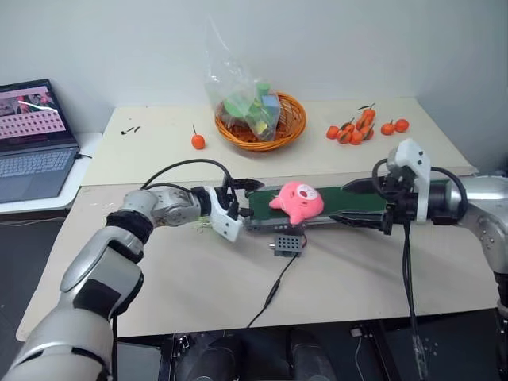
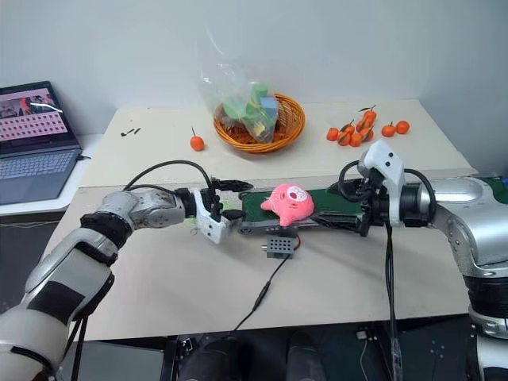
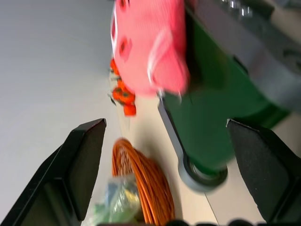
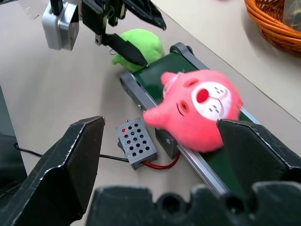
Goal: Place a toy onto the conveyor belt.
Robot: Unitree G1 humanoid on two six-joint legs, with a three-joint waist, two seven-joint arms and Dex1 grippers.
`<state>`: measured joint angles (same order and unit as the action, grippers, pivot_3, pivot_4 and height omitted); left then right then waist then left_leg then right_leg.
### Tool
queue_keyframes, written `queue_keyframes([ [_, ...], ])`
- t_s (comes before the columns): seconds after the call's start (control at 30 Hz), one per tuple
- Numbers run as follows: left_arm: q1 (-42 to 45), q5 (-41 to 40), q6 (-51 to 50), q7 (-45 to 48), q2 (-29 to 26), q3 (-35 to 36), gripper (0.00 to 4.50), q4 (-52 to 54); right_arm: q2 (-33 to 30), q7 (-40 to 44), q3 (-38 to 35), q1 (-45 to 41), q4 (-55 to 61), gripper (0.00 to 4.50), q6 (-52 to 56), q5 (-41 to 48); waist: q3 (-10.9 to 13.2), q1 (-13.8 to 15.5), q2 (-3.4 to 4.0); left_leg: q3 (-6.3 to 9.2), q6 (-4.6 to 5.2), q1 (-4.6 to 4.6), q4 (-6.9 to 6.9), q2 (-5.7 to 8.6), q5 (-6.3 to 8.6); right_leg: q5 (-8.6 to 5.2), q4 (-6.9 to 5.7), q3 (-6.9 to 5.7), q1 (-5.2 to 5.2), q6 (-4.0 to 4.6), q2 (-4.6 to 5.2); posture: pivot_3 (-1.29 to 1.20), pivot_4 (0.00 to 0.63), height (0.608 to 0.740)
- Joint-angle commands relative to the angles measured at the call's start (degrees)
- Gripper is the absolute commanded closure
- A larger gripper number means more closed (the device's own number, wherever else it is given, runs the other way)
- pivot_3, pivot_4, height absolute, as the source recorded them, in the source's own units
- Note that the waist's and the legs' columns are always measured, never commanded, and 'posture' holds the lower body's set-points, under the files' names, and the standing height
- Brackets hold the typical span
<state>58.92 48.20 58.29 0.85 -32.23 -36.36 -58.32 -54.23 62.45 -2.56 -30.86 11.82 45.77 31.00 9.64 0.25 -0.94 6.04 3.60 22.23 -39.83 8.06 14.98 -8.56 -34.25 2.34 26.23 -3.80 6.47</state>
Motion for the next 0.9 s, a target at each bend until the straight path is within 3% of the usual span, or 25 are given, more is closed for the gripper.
queue_keyframes([
  [0.03,-1.91,-11.16,-0.65,7.68,0.16,5.66,0.11,0.58,-0.11,0.83,-0.14,-2.12,-0.37,0.0,-2.08,-0.37,0.0,0.05,0.0,0.0,-0.06,0.0,0.0,0.0,-0.04,0.0,0.01,-0.02,0.01,0.0,0.0,0.0,0.15,0.74],
  [0.1,-6.28,-31.47,-6.84,25.59,2.13,11.39,0.11,5.21,-0.21,1.43,0.31,-2.92,-1.09,0.0,-2.55,-0.73,-0.01,0.06,0.02,-0.04,-0.15,0.07,-0.03,0.0,-0.08,0.01,0.03,-0.05,0.08,0.01,0.02,0.0,0.15,0.74],
  [0.2,-14.19,-58.63,-31.39,50.34,1.84,17.2,0.11,23.51,-0.25,2.39,1.12,-4.13,-2.03,0.0,-2.99,-0.97,-0.01,-0.37,0.03,-0.12,-0.07,0.14,-0.07,0.0,-0.03,0.01,0.0,-0.1,0.19,0.01,0.13,0.0,0.15,0.74],
  [0.3,-17.99,-72.45,-54.62,56.51,-0.16,22.7,0.11,37.39,0.08,3.08,2.0,-5.41,-3.12,0.0,-3.5,-1.26,-0.01,-1.02,0.03,-0.14,0.08,0.23,-0.17,0.0,0.06,0.0,-0.41,-0.11,0.31,0.01,0.12,0.0,0.15,0.74],
  [0.4,-19.24,-79.32,-74.14,54.87,-3.2,27.03,0.11,44.84,0.37,4.08,2.97,-6.46,-4.68,0.0,-4.54,-2.15,-0.01,-1.13,0.02,-0.19,0.06,0.27,-0.24,0.0,0.05,0.0,-0.59,-0.11,0.42,0.01,0.08,0.0,0.15,0.74],
  [0.57,-22.27,-85.34,-89.97,51.91,-6.69,34.22,0.11,53.65,1.62,5.3,4.4,-8.25,-7.23,0.0,-6.24,-3.33,0.0,-1.28,0.03,-0.21,0.18,-0.18,-0.15,-0.02,0.13,-0.01,-0.59,-0.07,0.18,0.02,0.07,0.0,0.15,0.74],
  [0.67,-27.48,-85.59,-93.19,49.93,-9.49,37.98,0.11,61.34,2.43,6.24,5.25,-9.4,-8.65,0.0,-7.06,-4.15,0.0,-1.68,0.03,-0.23,0.13,-0.46,-0.04,-0.09,0.12,-0.02,-0.57,-0.06,0.02,0.02,0.01,0.0,0.15,0.74],
  [0.9,-33.53,-94.6,-101.94,50.93,-11.45,45.36,0.11,71.19,3.93,8.06,6.6,-11.86,-11.35,0.0,-8.65,-5.63,0.0,-1.04,0.03,-0.26,0.03,-0.45,0.01,-0.11,0.1,-0.02,-0.53,-0.04,0.04,0.05,0.01,0.0,0.15,0.74],
])
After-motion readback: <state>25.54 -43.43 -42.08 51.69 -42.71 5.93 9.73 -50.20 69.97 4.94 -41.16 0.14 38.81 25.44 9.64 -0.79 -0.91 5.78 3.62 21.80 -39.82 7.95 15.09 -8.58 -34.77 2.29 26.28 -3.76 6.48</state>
